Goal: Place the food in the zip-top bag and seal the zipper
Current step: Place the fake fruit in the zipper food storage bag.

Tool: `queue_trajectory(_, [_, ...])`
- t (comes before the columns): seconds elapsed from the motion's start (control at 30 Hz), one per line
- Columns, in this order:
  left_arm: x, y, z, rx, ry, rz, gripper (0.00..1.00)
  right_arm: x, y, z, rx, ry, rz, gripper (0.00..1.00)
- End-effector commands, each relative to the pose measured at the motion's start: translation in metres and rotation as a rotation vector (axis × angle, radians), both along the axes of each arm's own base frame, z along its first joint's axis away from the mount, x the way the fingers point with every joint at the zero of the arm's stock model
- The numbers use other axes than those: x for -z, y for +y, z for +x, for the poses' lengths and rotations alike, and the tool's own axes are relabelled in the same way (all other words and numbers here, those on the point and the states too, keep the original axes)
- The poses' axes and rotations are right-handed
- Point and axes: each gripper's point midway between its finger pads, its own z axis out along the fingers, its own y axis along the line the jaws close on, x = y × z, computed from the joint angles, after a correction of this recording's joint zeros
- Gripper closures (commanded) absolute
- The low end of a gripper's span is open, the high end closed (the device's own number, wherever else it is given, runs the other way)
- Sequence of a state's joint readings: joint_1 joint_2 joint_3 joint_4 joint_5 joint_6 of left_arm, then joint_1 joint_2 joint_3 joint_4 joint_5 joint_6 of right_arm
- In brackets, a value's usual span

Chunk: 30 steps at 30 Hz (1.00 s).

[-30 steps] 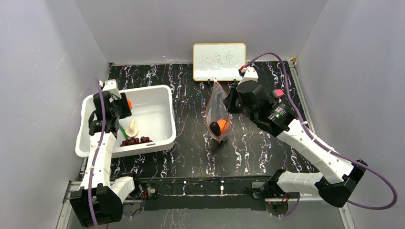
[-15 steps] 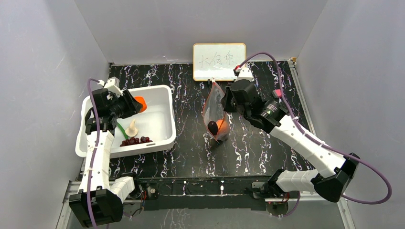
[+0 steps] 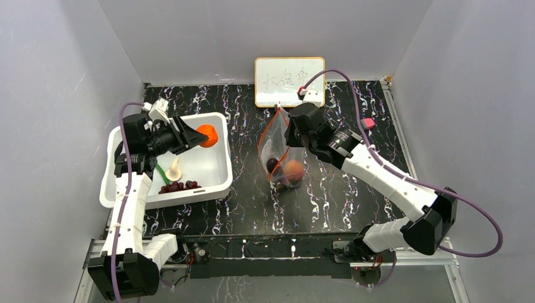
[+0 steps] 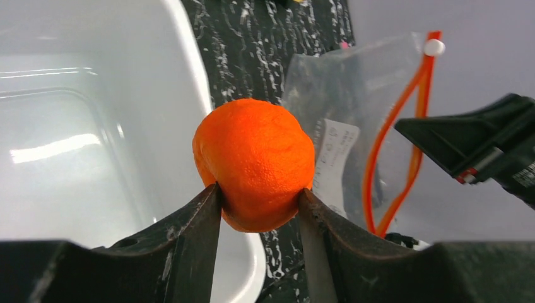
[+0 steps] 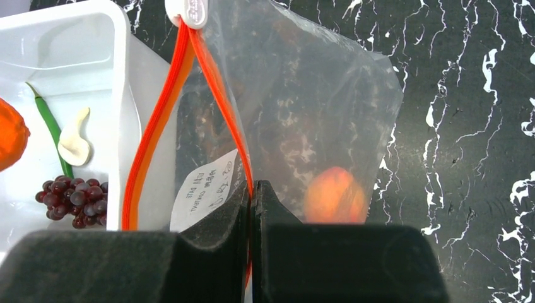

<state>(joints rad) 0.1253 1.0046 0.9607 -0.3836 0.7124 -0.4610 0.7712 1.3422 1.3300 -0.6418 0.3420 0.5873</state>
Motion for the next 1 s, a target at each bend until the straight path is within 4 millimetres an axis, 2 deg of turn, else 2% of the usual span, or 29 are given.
queue_trajectory(0.0, [-0.032, -0.029, -0.009, 0.12, -0.049, -0.125, 0.86, -0.039, 0.013, 0.017, 0.023, -0.089, 0.095, 1.0])
queue_trajectory(0.13, [-0.037, -0.042, -0.012, 0.176, -0.032, -0.176, 0.88, -0.038, 0.022, 0.022, 0.008, -0.082, 0.102, 1.0])
queue_trajectory(0.4, [-0.066, -0.073, -0.023, 0.32, -0.066, -0.279, 0.88, -0.038, 0.033, 0.03, 0.007, -0.067, 0.113, 1.0])
queue_trajectory(0.57, [-0.063, -0.087, -0.025, 0.359, -0.033, -0.346, 0.88, -0.041, 0.042, 0.031, -0.022, -0.061, 0.126, 1.0])
queue_trajectory(0.77, [-0.075, -0.108, -0.031, 0.388, -0.04, -0.439, 0.88, -0.041, 0.044, 0.029, -0.039, -0.058, 0.14, 1.0])
queue_trajectory(0.97, [-0.075, -0.129, -0.037, 0.425, -0.019, -0.459, 0.87, -0.047, 0.055, 0.019, -0.129, -0.06, 0.176, 1.0])
